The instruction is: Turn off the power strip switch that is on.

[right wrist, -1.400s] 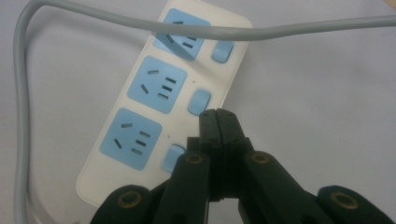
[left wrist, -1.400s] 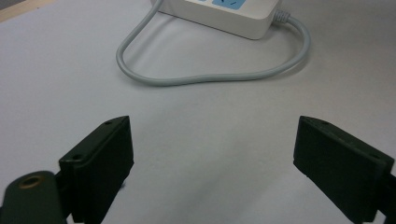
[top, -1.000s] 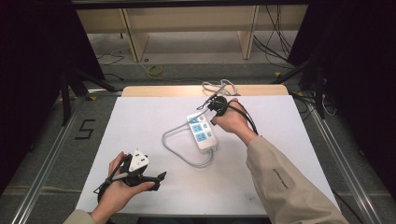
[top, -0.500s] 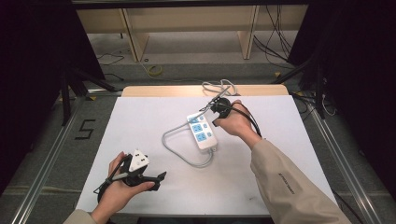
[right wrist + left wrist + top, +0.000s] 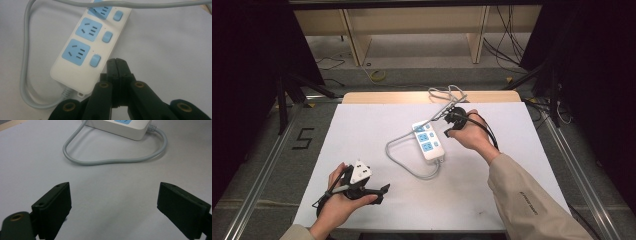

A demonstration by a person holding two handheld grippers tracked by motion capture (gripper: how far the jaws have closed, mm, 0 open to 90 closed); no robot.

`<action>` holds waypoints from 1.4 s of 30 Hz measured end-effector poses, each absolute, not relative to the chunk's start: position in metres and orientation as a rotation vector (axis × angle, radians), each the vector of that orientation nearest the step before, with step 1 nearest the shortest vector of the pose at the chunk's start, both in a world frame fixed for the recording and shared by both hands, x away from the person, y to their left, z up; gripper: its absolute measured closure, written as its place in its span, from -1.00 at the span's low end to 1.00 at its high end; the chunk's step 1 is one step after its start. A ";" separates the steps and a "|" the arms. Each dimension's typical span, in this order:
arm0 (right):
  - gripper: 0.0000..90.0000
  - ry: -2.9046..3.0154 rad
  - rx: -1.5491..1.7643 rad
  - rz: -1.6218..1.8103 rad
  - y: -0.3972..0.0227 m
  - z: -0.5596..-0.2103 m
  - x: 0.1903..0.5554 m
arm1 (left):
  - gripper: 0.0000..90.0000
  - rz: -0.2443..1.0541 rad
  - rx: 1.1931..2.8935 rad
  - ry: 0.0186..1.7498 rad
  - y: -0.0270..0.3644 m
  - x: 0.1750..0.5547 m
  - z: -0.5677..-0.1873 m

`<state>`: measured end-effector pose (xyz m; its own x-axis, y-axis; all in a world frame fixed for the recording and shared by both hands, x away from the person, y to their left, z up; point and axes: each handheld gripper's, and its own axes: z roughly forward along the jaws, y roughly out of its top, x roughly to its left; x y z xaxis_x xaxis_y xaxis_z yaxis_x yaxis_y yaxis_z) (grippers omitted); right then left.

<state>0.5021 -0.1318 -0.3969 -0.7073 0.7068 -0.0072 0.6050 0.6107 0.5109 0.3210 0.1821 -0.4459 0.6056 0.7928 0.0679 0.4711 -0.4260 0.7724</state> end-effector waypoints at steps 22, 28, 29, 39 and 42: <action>1.00 2.596 1.054 0.799 -0.156 -0.395 0.482 | -0.74 0.561 2.096 0.996 0.183 0.321 -0.446; 1.00 2.582 1.058 0.819 -0.165 -0.395 0.475 | -0.74 0.561 2.096 0.997 0.183 0.321 -0.446; 1.00 2.581 1.061 0.824 -0.167 -0.396 0.474 | -0.74 0.561 2.096 0.997 0.183 0.321 -0.446; 0.95 2.548 1.068 0.873 -0.182 -0.399 0.463 | -0.74 0.561 2.094 1.002 0.183 0.321 -0.446; 0.94 2.539 1.074 0.883 -0.186 -0.400 0.459 | -0.74 0.560 2.095 1.003 0.183 0.321 -0.446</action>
